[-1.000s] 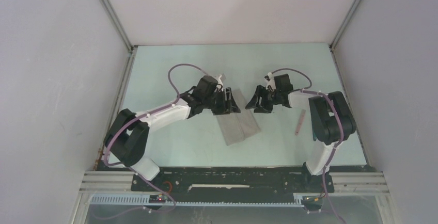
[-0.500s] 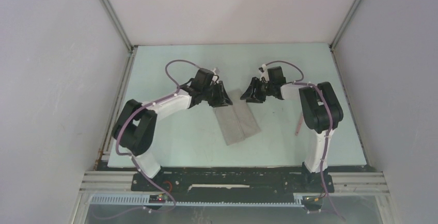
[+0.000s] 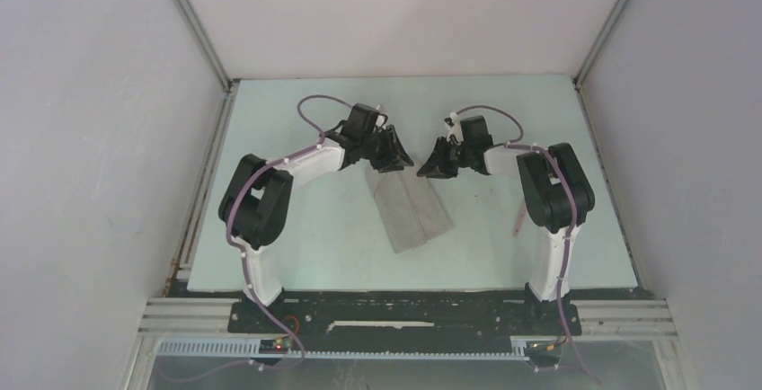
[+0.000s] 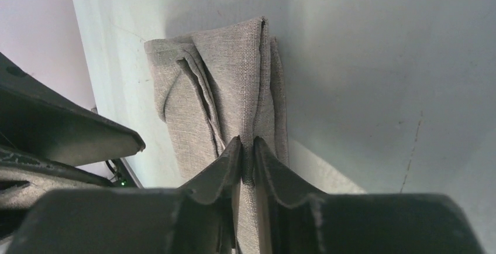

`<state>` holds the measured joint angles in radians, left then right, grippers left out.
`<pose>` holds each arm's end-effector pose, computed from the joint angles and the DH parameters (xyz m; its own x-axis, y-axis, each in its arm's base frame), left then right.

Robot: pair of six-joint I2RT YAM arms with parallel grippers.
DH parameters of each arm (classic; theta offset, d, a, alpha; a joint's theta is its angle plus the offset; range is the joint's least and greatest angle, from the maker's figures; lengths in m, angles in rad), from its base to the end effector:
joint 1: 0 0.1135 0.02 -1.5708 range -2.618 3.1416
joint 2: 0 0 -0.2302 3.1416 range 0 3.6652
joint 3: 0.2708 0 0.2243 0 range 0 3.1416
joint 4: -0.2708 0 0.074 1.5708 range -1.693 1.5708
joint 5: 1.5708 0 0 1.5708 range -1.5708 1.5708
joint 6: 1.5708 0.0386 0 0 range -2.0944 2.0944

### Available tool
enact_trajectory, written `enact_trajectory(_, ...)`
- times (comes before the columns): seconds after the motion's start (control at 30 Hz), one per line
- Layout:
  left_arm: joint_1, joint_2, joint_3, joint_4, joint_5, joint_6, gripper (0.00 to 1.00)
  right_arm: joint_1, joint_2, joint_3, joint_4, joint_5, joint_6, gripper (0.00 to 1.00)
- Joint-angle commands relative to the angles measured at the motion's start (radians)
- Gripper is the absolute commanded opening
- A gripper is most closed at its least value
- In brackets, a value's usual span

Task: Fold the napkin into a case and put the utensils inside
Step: Pick up the 2/3-rectangle-folded napkin at the center of the board.

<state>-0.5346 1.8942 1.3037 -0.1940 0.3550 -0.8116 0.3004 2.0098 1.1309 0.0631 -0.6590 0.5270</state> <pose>0.3237 -0.2072 0.1834 -0.9185 -0.2466 -0.3090 0.0336 0.7302 -0.6824 0.3498 0.1331 0.1176 -0.9205 0.1311 -0.3680 -0.1988 0.6538 0.7301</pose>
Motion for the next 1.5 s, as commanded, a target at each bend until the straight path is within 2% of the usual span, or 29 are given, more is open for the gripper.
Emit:
enact_trajectory(0.0, 0.035, 0.035, 0.063, -0.008, 0.061, -0.007, 0.43, 0.024, -0.081, 0.012, 0.017, 0.047, -0.013, 0.17)
enact_trajectory(0.1, 0.05, 0.042, 0.091, -0.037, 0.069, 0.021, 0.44, 0.037, -0.104, 0.019, -0.003, 0.08, -0.042, 0.12)
enact_trajectory(0.23, 0.059, 0.067, 0.131, -0.08, 0.101, 0.044, 0.46, 0.093, -0.142, 0.053, -0.103, 0.21, -0.088, 0.07)
enact_trajectory(0.33, 0.07, 0.067, 0.111, -0.073, 0.105, 0.026, 0.46, 0.167, -0.168, 0.086, -0.207, 0.426, -0.116, 0.0)
enact_trajectory(0.5, 0.108, 0.032, 0.039, -0.02, 0.102, -0.004, 0.44, 0.291, -0.169, 0.138, -0.289, 0.77, -0.18, 0.0)
enact_trajectory(0.63, 0.132, 0.001, -0.014, -0.005, 0.094, -0.002, 0.43, 0.346, -0.175, 0.142, -0.293, 0.888, -0.208, 0.0)
enact_trajectory(0.83, 0.142, -0.036, -0.092, 0.02, 0.09, 0.001, 0.41, 0.399, -0.168, 0.165, -0.302, 0.971, -0.258, 0.0)
enact_trajectory(0.93, 0.149, -0.044, -0.128, 0.038, 0.085, -0.002, 0.41, 0.414, -0.169, 0.168, -0.295, 0.967, -0.278, 0.0)
enact_trajectory(1.03, 0.151, -0.05, -0.136, 0.05, 0.101, -0.005, 0.42, 0.375, -0.172, 0.167, -0.306, 0.878, -0.225, 0.0)
enact_trajectory(1.1, 0.15, -0.059, -0.134, 0.051, 0.106, 0.0, 0.43, 0.328, -0.17, 0.166, -0.32, 0.773, -0.178, 0.0)
enact_trajectory(1.23, 0.139, -0.065, -0.118, 0.052, 0.14, 0.005, 0.46, 0.244, -0.156, 0.154, -0.289, 0.531, -0.14, 0.06)
enact_trajectory(1.27, 0.133, -0.066, -0.115, 0.051, 0.145, 0.003, 0.47, 0.225, -0.15, 0.151, -0.278, 0.476, -0.13, 0.11)
enact_trajectory(1.37, 0.106, -0.082, -0.125, 0.051, 0.129, 0.008, 0.5, 0.157, -0.148, 0.118, -0.22, 0.31, -0.085, 0.38)
enact_trajectory(1.47, 0.071, -0.116, -0.151, 0.051, 0.092, 0.031, 0.54, 0.098, -0.183, 0.077, -0.216, 0.239, -0.067, 0.57)
